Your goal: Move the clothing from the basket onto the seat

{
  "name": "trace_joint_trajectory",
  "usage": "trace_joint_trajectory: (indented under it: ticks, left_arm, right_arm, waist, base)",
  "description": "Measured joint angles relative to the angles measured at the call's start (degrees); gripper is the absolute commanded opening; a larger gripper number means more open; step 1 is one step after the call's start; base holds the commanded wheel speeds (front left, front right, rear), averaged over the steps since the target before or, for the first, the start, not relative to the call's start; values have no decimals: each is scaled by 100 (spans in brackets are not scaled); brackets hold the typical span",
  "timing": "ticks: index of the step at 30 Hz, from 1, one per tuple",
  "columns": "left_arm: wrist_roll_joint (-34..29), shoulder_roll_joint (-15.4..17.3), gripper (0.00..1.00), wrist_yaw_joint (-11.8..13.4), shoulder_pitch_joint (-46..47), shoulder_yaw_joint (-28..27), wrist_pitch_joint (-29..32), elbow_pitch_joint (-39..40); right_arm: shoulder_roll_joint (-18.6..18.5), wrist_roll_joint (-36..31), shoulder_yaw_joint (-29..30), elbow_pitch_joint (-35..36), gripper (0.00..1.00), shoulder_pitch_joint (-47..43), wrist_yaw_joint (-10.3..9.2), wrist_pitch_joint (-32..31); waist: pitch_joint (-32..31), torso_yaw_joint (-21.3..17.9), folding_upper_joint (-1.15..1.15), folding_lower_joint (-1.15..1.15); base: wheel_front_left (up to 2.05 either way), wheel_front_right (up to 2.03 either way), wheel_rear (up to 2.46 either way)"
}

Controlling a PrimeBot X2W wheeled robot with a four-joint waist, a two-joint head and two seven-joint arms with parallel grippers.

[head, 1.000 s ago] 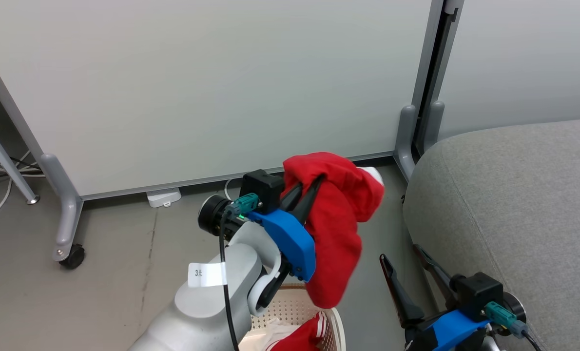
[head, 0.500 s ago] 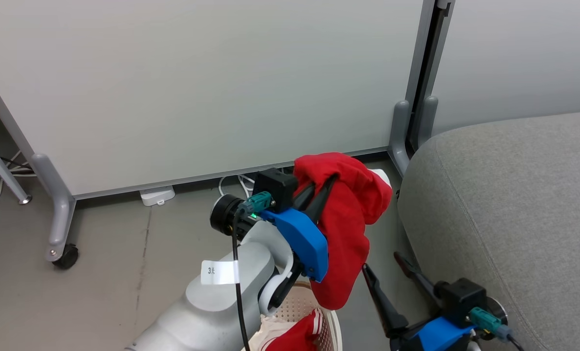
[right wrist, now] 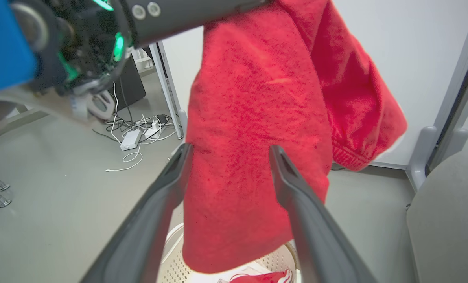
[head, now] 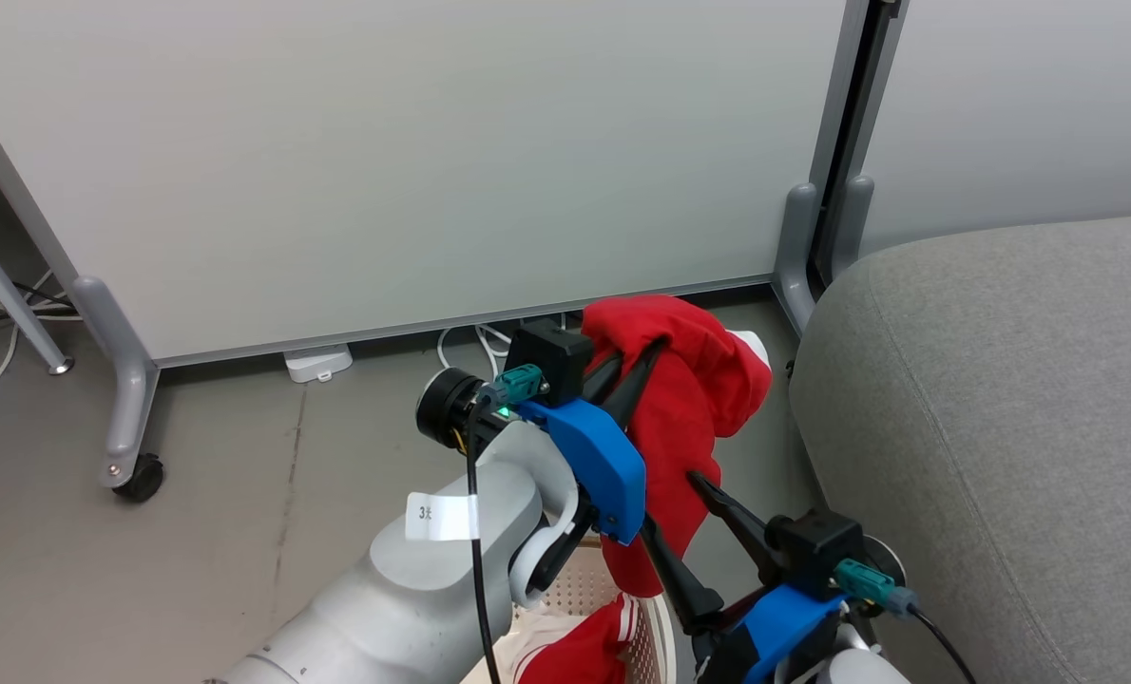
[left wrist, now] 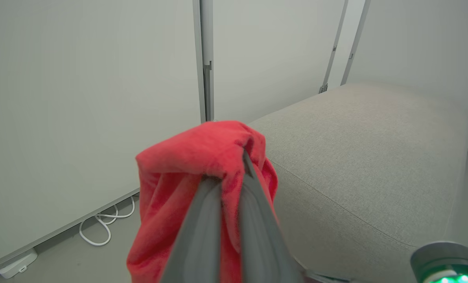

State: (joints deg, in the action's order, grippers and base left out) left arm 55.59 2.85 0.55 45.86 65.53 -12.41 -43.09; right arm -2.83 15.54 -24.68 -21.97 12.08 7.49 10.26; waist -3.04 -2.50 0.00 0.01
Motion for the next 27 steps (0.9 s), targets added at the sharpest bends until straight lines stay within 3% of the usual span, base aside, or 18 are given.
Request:
trace_joint_trajectory:
  ticks: [5, 14, 27]
  left_arm:
    - [100, 2, 0, 43, 54, 137, -33, -47]
    - [282, 1, 0, 67, 135, 341, -81, -51]
    - [500, 1, 0, 93, 198, 589, -91, 43]
  right_arm:
    - [4, 87, -287, -332, 100, 351, 0, 147]
    - [1, -75, -237, -1037, 100, 787, 0, 283]
    - [1, 307, -600, -1879, 100, 1329, 0, 382]
  waist:
    - [34, 53, 0, 0]
    - [66, 148, 0, 0]
    - [56, 183, 0, 0]
  base:
    - [0, 0, 0]
    - [0, 0, 0]
    - [0, 0, 0]
